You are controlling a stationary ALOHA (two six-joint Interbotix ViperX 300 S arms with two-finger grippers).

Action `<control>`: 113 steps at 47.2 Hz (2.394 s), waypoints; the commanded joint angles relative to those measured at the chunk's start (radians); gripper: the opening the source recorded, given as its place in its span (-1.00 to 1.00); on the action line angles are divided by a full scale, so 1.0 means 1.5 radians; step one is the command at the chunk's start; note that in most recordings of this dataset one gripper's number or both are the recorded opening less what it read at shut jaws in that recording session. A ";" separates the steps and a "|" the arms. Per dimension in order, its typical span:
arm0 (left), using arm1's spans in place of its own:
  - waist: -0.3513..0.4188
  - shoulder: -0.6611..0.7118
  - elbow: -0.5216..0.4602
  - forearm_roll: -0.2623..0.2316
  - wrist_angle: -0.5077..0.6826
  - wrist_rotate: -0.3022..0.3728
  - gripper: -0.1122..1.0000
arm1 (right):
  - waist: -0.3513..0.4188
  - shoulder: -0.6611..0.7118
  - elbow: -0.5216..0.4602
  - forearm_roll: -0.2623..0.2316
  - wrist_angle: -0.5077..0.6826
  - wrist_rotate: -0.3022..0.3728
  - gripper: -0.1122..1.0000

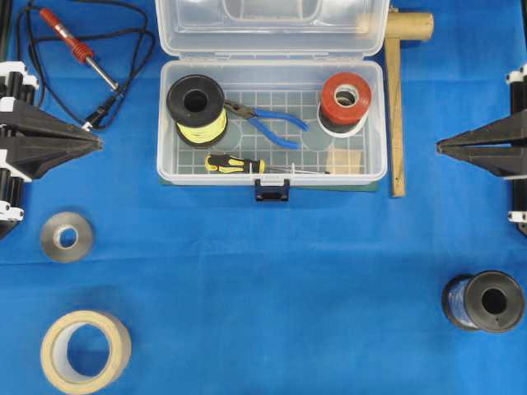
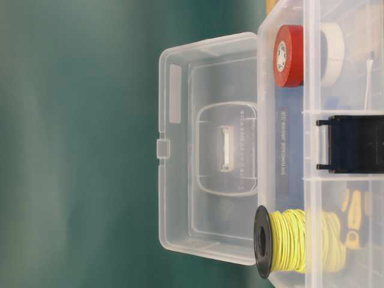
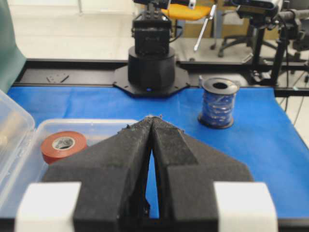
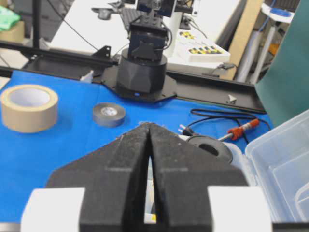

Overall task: Pick the nipper from the toolbox among several items.
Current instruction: 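Move the right gripper over the toolbox toward the blue-handled pliers, then lower the right gripper and close it on the blue pliers handles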

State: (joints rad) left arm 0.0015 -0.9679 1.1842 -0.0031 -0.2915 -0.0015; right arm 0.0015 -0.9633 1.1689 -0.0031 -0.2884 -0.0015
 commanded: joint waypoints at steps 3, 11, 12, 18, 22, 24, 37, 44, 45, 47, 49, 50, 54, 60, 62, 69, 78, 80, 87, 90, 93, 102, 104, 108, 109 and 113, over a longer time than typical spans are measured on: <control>-0.006 0.009 -0.013 -0.026 -0.004 -0.002 -0.80 | -0.011 0.016 -0.026 0.002 0.008 0.004 -0.79; -0.006 0.011 -0.013 -0.025 -0.007 -0.003 -0.80 | -0.070 0.076 -0.093 0.006 0.104 0.013 -0.79; -0.006 0.011 -0.013 -0.025 -0.008 -0.003 -0.80 | -0.079 0.084 -0.102 0.006 0.117 0.015 -0.79; -0.006 0.011 -0.013 -0.026 -0.009 -0.003 -0.80 | -0.131 0.144 -0.162 0.006 0.187 0.027 -0.79; -0.006 0.011 -0.013 -0.025 -0.009 -0.003 -0.80 | -0.159 0.199 -0.209 0.005 0.231 0.028 -0.79; -0.006 0.010 -0.013 -0.025 -0.009 -0.003 -0.80 | -0.167 0.227 -0.229 0.005 0.249 0.028 -0.79; -0.006 0.011 -0.013 -0.025 -0.010 -0.003 -0.80 | -0.190 0.441 -0.372 0.000 0.362 0.024 -0.05; -0.006 0.011 -0.012 -0.025 -0.010 -0.002 -0.80 | -0.191 0.556 -0.455 -0.007 0.442 0.025 0.52; -0.006 0.011 -0.011 -0.025 -0.010 -0.003 -0.80 | -0.192 0.570 -0.463 -0.009 0.449 0.025 0.52; -0.006 0.011 -0.011 -0.025 -0.011 -0.003 -0.80 | -0.194 0.597 -0.480 -0.010 0.462 0.026 0.48; -0.006 0.012 -0.011 -0.025 -0.010 -0.003 -0.80 | -0.195 0.623 -0.493 -0.011 0.469 0.026 0.46; -0.006 0.012 -0.011 -0.025 -0.010 -0.003 -0.80 | -0.196 0.636 -0.499 -0.011 0.471 0.026 0.44; -0.006 0.013 -0.010 -0.025 -0.008 -0.003 -0.80 | -0.198 0.681 -0.520 -0.012 0.472 0.025 0.42; -0.006 0.012 -0.008 -0.025 -0.005 -0.003 -0.80 | -0.201 0.747 -0.543 -0.011 0.472 0.027 0.42; -0.006 0.012 -0.008 -0.025 -0.004 -0.003 -0.80 | -0.201 0.763 -0.549 -0.011 0.472 0.027 0.42; -0.006 0.012 -0.005 -0.025 -0.002 -0.003 -0.80 | -0.204 0.805 -0.563 -0.011 0.460 0.027 0.41; -0.006 0.012 -0.003 -0.025 0.001 -0.003 -0.80 | -0.210 0.834 -0.563 -0.011 0.445 0.028 0.40; -0.006 0.012 -0.003 -0.025 0.002 -0.003 -0.80 | -0.210 0.841 -0.563 -0.011 0.445 0.026 0.40; -0.006 0.012 -0.002 -0.025 0.003 -0.003 -0.80 | -0.210 0.848 -0.565 -0.012 0.447 0.018 0.15; -0.006 0.012 -0.002 -0.026 0.004 -0.003 -0.80 | -0.210 0.847 -0.563 -0.011 0.449 0.017 -0.19; -0.006 0.012 -0.003 -0.025 0.004 -0.003 -0.80 | -0.210 0.847 -0.563 -0.012 0.453 0.017 -0.51; -0.002 0.012 -0.003 -0.026 0.004 -0.003 -0.80 | -0.210 0.822 -0.565 -0.011 0.459 0.017 -0.56; -0.001 0.012 -0.002 -0.026 0.004 -0.003 -0.80 | -0.210 0.811 -0.563 -0.011 0.460 0.018 -0.56; 0.001 0.012 -0.002 -0.025 0.007 -0.003 -0.80 | -0.210 0.778 -0.563 -0.011 0.464 0.018 -0.56; 0.001 0.012 -0.002 -0.026 0.009 -0.003 -0.80 | -0.210 0.770 -0.565 -0.012 0.465 0.018 -0.56; 0.005 0.012 -0.002 -0.026 0.013 -0.003 -0.80 | -0.210 0.737 -0.565 -0.013 0.469 0.019 -0.56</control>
State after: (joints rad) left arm 0.0031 -0.9572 1.1919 -0.0383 -0.2715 -0.0061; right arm -0.3099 0.2270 0.3359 -0.0230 0.4142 0.0245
